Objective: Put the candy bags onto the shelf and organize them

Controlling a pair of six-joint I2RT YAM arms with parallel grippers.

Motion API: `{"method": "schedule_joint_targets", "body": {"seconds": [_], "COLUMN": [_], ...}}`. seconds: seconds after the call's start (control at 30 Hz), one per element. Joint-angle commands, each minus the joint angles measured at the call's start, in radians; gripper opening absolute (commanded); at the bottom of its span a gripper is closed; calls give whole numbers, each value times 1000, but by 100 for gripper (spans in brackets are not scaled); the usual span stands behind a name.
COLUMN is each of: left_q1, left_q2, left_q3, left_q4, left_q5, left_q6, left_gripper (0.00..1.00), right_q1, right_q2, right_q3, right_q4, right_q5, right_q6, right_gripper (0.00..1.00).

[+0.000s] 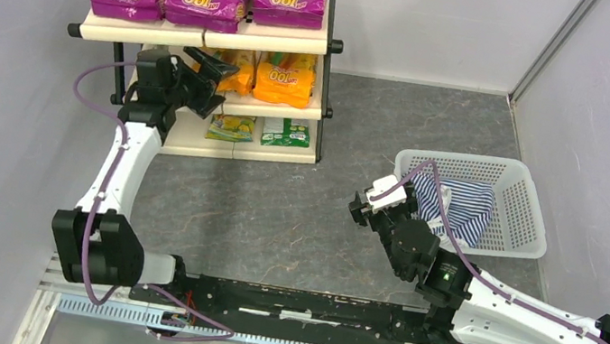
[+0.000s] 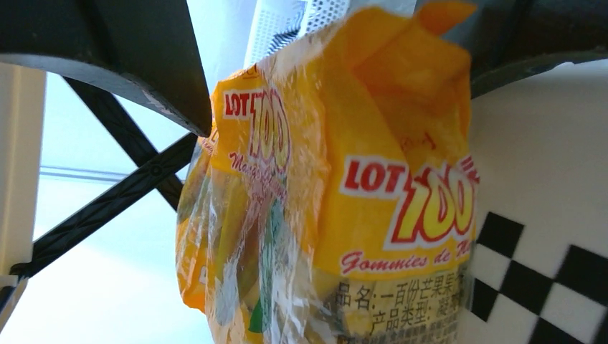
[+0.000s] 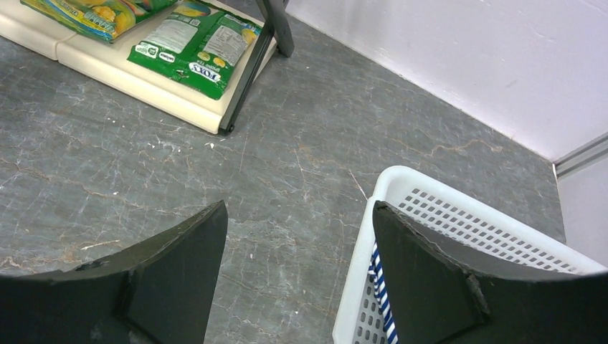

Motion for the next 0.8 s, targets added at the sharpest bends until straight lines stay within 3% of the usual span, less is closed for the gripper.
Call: {"method": "schedule_joint_targets", "body": {"seconds": [0.0,0.07,0.3,0.43,0.57,0.67,0.77], "left_q1": [16,16,17,18,16,-29,-85], "left_q2": [-60,-89,-264,-369,-421,-435,-478], "left_q3": [83,101,86,149,307,446,483], "left_q4": [-214,-276,-407,-322,-226,-248,-202], "left_q5": [-56,-95,-127,60,253,258,260], "left_q6": [225,270,430,519,602,691,735], "left_gripper": [100,100,100,100,100,100,100], "right_q1": [-4,-4,-4,-4,-4,-4,-5], "right_q2": [-2,0,0,-27,-42,-69,-123], "right_q3": [26,36,146,267,410,486,489], "right_q4": [10,8,-72,-143,-205,-216,-175], "right_q5": [-13,-31,4,5,-21,-53,-112], "right_q6": [14,8,12,-16,-47,-67,-108], "right_gripper": [84,92,98,98,98,98,98]}}
